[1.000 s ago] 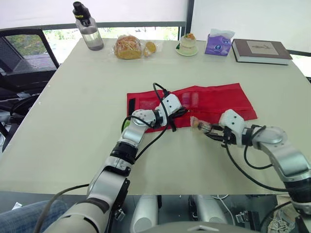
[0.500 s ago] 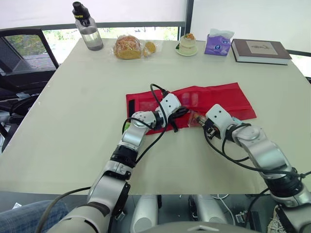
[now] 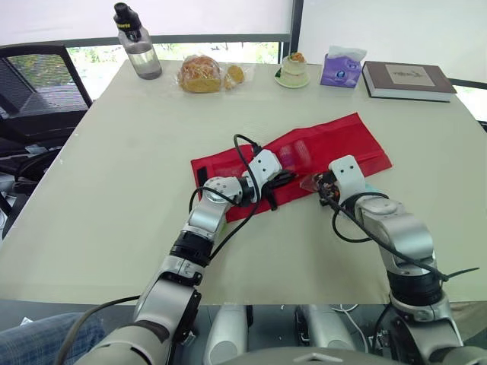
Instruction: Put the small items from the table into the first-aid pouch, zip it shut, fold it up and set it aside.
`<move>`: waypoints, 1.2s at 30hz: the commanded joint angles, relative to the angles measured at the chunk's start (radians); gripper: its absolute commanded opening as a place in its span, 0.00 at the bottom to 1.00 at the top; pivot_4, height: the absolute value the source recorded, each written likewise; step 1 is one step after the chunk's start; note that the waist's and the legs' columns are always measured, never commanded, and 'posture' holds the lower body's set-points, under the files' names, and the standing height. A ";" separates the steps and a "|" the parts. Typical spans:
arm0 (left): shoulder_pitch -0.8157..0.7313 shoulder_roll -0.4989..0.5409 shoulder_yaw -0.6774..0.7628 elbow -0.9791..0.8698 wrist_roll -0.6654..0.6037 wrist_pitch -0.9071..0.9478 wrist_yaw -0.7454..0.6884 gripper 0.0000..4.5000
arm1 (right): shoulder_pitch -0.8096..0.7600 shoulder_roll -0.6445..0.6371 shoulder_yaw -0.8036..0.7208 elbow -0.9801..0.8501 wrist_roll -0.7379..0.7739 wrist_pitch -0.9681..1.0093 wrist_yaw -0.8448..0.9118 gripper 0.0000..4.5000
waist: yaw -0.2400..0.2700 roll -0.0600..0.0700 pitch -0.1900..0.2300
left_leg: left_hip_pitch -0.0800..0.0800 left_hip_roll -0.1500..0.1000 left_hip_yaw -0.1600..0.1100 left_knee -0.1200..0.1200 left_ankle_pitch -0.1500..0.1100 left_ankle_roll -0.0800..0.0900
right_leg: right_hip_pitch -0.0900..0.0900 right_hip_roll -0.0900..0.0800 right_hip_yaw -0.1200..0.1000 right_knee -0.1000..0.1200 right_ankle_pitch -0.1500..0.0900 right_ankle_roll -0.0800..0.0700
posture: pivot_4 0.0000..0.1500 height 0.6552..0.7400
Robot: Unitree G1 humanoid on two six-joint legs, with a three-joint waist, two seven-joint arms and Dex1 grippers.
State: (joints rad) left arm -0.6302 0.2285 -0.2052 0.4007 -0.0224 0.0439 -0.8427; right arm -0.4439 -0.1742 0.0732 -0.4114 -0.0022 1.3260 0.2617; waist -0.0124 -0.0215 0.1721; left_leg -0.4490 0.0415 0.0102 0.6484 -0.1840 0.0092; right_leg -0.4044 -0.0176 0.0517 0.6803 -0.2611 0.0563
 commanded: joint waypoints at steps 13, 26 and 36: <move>-0.010 -0.021 -0.017 -0.019 -0.010 -0.017 -0.009 0.00 | -0.025 -0.066 0.067 -0.084 0.048 0.044 -0.017 0.23 | -0.003 0.000 0.000 | 0.000 0.000 0.000 -0.001 0.000 0.000 | -0.001 0.000 0.000 0.000 0.000 0.000 | 1.00 1.00; -0.017 -0.031 -0.014 0.004 -0.005 -0.031 -0.001 0.00 | -0.037 0.010 -0.084 -0.102 0.051 0.137 -0.086 0.23 | -0.002 0.000 0.000 | -0.001 0.000 0.000 -0.002 0.000 0.000 | -0.001 0.000 0.000 -0.001 0.000 0.000 | 1.00 1.00; -0.038 -0.036 -0.015 0.033 -0.001 -0.051 -0.007 0.00 | -0.088 0.006 -0.025 0.014 0.082 0.066 -0.062 0.23 | -0.002 0.000 0.000 | -0.002 0.000 0.001 -0.002 0.000 0.000 | -0.002 0.000 0.000 -0.001 0.000 0.000 | 1.00 1.00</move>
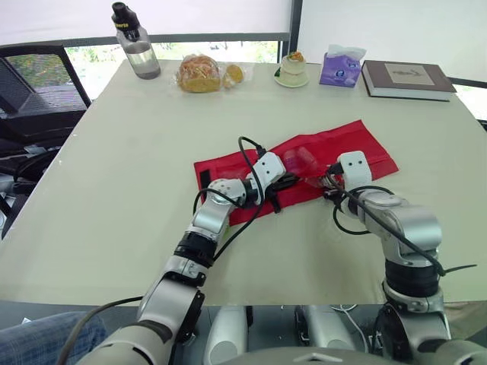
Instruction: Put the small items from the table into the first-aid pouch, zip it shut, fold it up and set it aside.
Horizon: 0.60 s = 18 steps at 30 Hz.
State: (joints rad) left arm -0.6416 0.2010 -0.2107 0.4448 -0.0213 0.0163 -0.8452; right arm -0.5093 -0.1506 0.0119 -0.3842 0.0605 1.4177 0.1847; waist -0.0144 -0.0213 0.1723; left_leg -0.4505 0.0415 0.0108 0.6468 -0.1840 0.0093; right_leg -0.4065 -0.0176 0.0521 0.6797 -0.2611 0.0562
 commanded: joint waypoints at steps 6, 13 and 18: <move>-0.029 -0.003 -0.007 -0.002 -0.003 -0.031 -0.007 0.00 | -0.035 -0.126 0.208 -0.028 0.026 -0.116 0.078 0.23 | -0.002 0.000 0.000 | 0.000 0.000 0.000 0.000 0.000 0.000 | -0.001 0.000 0.000 0.000 0.000 0.000 | 1.00 1.00; -0.027 0.003 -0.006 -0.004 -0.004 -0.029 -0.008 0.00 | -0.022 -0.134 0.206 -0.061 0.037 -0.084 0.069 0.23 | -0.002 0.000 0.000 | 0.000 0.000 0.000 0.000 0.000 0.000 | -0.001 0.000 0.000 0.000 0.000 0.000 | 1.00 1.00; -0.025 0.010 -0.003 -0.004 -0.004 -0.028 -0.009 0.00 | 0.030 -0.182 0.148 -0.165 0.061 0.003 0.079 0.23 | 0.000 0.000 0.000 | -0.001 0.000 0.000 0.000 0.000 0.000 | -0.001 0.000 0.000 -0.001 0.000 0.000 | 1.00 1.00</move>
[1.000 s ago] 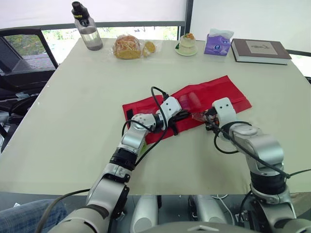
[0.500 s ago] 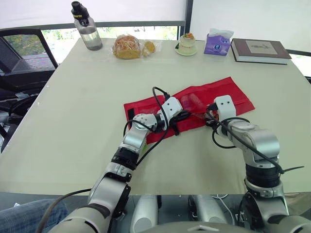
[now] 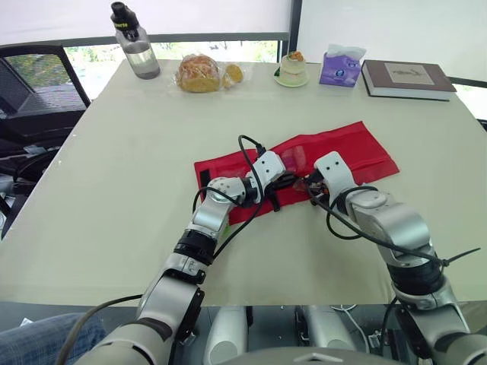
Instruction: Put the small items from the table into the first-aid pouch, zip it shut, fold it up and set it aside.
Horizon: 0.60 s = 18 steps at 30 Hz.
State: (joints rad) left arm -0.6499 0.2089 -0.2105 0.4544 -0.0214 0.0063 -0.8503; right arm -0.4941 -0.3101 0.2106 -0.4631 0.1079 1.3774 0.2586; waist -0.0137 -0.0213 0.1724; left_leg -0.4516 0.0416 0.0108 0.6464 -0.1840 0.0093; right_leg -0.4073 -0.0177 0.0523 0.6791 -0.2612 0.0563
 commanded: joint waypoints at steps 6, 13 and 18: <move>-0.024 -0.001 -0.003 -0.004 -0.004 -0.019 -0.003 0.00 | 0.058 -0.012 -0.119 -0.114 0.026 0.101 -0.017 0.23 | -0.001 0.000 0.000 | 0.000 0.000 0.000 0.000 0.000 0.000 | 0.000 0.000 0.000 0.000 0.000 0.000 | 1.00 1.00; -0.027 -0.014 -0.016 -0.002 -0.004 -0.025 -0.013 0.00 | 0.007 0.063 -0.155 0.014 0.005 0.048 -0.069 0.23 | -0.002 0.000 0.000 | 0.000 0.000 0.000 0.000 0.000 0.000 | 0.000 0.000 0.000 0.000 0.000 0.000 | 1.00 1.00; -0.026 -0.015 -0.020 -0.004 -0.002 -0.028 -0.017 0.00 | -0.076 0.122 -0.178 0.124 -0.001 -0.022 -0.101 0.23 | -0.005 0.000 0.000 | 0.000 0.000 0.000 0.000 0.000 0.000 | 0.000 0.000 0.000 0.001 0.000 0.000 | 1.00 1.00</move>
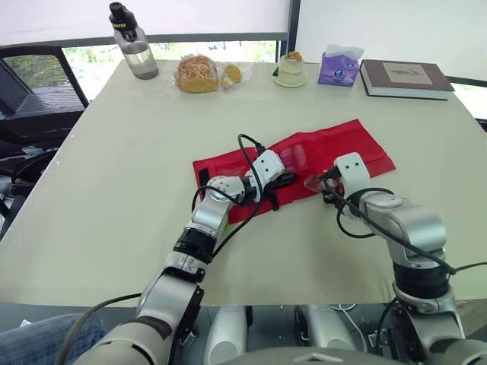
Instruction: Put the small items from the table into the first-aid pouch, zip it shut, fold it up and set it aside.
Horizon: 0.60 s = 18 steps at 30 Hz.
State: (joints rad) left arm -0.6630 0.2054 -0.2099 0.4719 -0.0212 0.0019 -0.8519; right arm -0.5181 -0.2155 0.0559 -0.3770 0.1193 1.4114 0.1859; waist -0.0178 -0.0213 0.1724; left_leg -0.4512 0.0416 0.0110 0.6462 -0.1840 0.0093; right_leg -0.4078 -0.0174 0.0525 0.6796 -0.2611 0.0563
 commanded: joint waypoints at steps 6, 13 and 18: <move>-0.024 -0.012 -0.025 -0.009 0.004 -0.034 -0.017 0.00 | -0.116 0.078 0.002 0.111 -0.014 -0.109 -0.049 0.23 | 0.001 0.000 0.000 | 0.000 0.000 0.000 -0.002 0.000 0.000 | -0.001 0.000 0.000 0.000 0.000 0.000 | 1.00 1.00; -0.026 -0.009 -0.031 -0.005 0.003 -0.040 -0.024 0.00 | -0.149 0.121 -0.019 0.153 -0.021 -0.138 -0.079 0.23 | 0.001 0.000 0.000 | -0.001 0.000 0.001 -0.003 0.000 0.000 | -0.002 0.000 0.001 0.000 0.000 0.000 | 1.00 1.00; -0.019 -0.008 -0.034 -0.014 0.000 -0.038 -0.029 0.00 | -0.142 0.169 -0.085 0.176 -0.034 -0.214 -0.137 0.23 | 0.001 0.000 0.000 | -0.001 0.000 0.001 -0.003 0.000 0.000 | -0.002 0.000 0.001 0.000 0.000 0.000 | 1.00 1.00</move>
State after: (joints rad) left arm -0.6700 0.2065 -0.2271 0.4809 -0.0200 -0.0176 -0.8653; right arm -0.6405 -0.0524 -0.0025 -0.1740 0.0907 1.2541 0.0745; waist -0.0171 -0.0212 0.1725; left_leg -0.4523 0.0416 0.0120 0.6431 -0.1840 0.0092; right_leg -0.4097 -0.0175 0.0531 0.6791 -0.2611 0.0562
